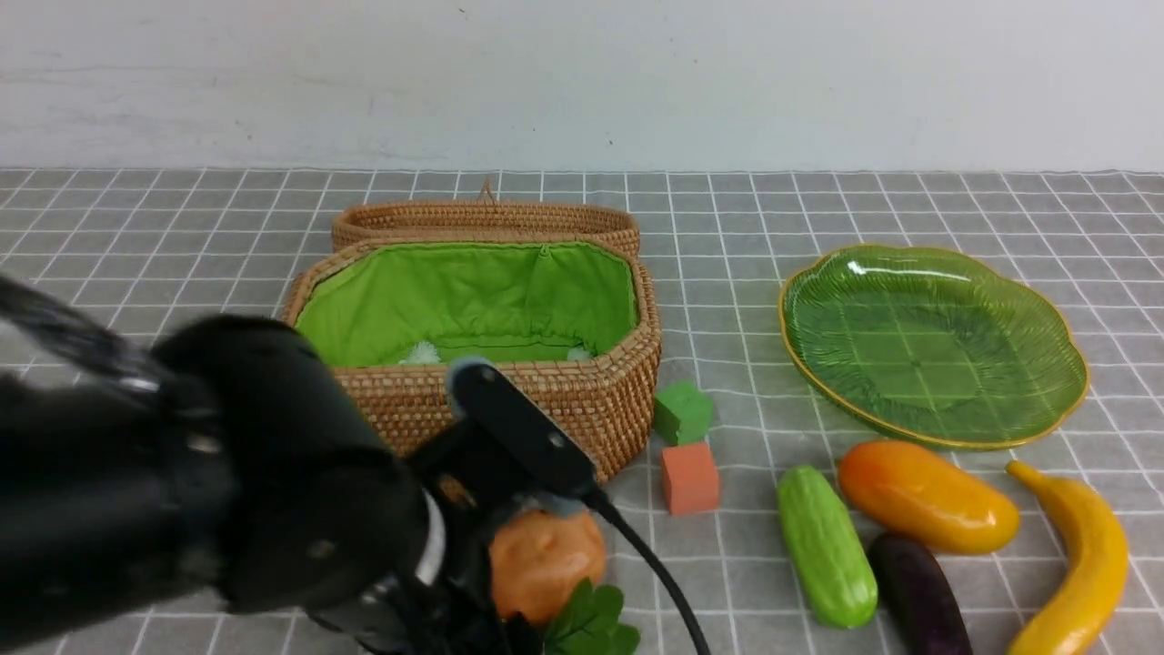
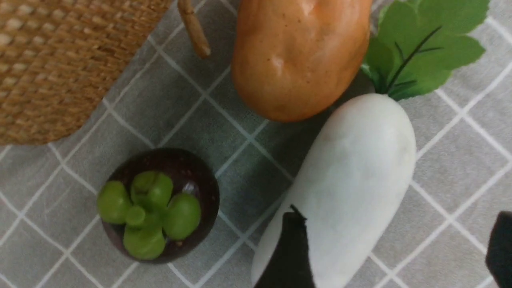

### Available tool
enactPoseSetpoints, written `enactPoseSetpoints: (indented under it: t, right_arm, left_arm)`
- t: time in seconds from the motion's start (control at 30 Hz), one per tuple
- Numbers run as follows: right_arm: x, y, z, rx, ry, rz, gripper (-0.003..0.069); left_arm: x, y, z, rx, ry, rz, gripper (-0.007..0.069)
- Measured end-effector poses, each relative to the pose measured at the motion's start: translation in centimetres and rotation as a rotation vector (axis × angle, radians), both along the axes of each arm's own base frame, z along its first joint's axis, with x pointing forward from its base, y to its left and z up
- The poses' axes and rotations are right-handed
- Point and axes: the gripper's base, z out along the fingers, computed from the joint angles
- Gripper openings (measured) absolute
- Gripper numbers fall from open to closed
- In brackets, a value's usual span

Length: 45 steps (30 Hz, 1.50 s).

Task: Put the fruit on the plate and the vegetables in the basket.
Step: Take a daikon with your left arm and place it on the basket on the left.

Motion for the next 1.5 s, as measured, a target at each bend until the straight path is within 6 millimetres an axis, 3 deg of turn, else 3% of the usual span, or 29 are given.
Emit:
enactPoseSetpoints:
  t: [0.17, 0.3, 0.43, 0.5, 0.67, 0.83, 0.87, 0.9, 0.93, 0.97, 1.07, 1.1, 1.17, 1.27, 1.37, 1.5]
  right_arm:
    - [0.0, 0.0, 0.0, 0.000, 0.000, 0.000, 0.0240]
    - [0.0, 0.0, 0.0, 0.000, 0.000, 0.000, 0.0240]
    - [0.0, 0.0, 0.0, 0.000, 0.000, 0.000, 0.0240]
    - [0.0, 0.0, 0.0, 0.000, 0.000, 0.000, 0.0240]
    - [0.0, 0.0, 0.0, 0.000, 0.000, 0.000, 0.0240]
    - [0.0, 0.0, 0.0, 0.000, 0.000, 0.000, 0.0240]
    - [0.0, 0.0, 0.0, 0.000, 0.000, 0.000, 0.0240]
    - [0.0, 0.0, 0.0, 0.000, 0.000, 0.000, 0.0240]
    - [0.0, 0.0, 0.0, 0.000, 0.000, 0.000, 0.0240]
    - [0.0, 0.0, 0.0, 0.000, 0.000, 0.000, 0.0240]
    - [0.0, 0.0, 0.0, 0.000, 0.000, 0.000, 0.0240]
    - [0.0, 0.0, 0.0, 0.000, 0.000, 0.000, 0.0240]
    - [0.0, 0.0, 0.0, 0.000, 0.000, 0.000, 0.0240]
    - [0.0, 0.0, 0.0, 0.000, 0.000, 0.000, 0.0240]
    - [0.0, 0.0, 0.0, 0.000, 0.000, 0.000, 0.0240]
    - [0.0, 0.0, 0.0, 0.000, 0.000, 0.000, 0.0240]
  left_arm:
    - [0.9, -1.0, -3.2, 0.076, 0.053, -0.015, 0.0666]
    - [1.5, -1.7, -6.0, 0.134, 0.105, -0.021, 0.0600]
    - [1.6, -1.7, -6.3, 0.156, 0.120, -0.021, 0.0473]
    - [1.7, -1.7, -5.9, 0.178, 0.130, -0.017, 0.0478]
    - [1.7, -1.6, -3.4, 0.214, 0.146, -0.028, 0.0480]
    - [1.1, -1.8, 3.8, 0.111, 0.109, -0.120, 0.0480]
    - [1.1, -1.8, 4.1, 0.105, 0.103, -0.123, 0.0480]
    - [1.3, -1.5, 6.9, 0.045, 0.032, -0.130, 0.0480]
    - [1.5, -1.4, 7.2, 0.038, 0.020, -0.125, 0.0480]
    - [2.4, -0.7, 9.6, -0.026, -0.077, -0.085, 0.0480]
    - [5.9, 1.3, 13.3, -0.177, -0.324, 0.088, 0.0480]
    - [6.2, 1.4, 13.6, -0.201, -0.355, 0.104, 0.0480]
    - [8.7, 2.6, 14.4, -0.300, -0.486, 0.208, 0.0480]
    - [12.0, 3.6, 13.8, -0.372, -0.598, 0.286, 0.0480]
    - [14.6, 3.3, 11.3, -0.330, -0.616, 0.290, 0.0480]
    - [16.4, 2.5, 7.8, -0.277, -0.558, 0.316, 0.0480]
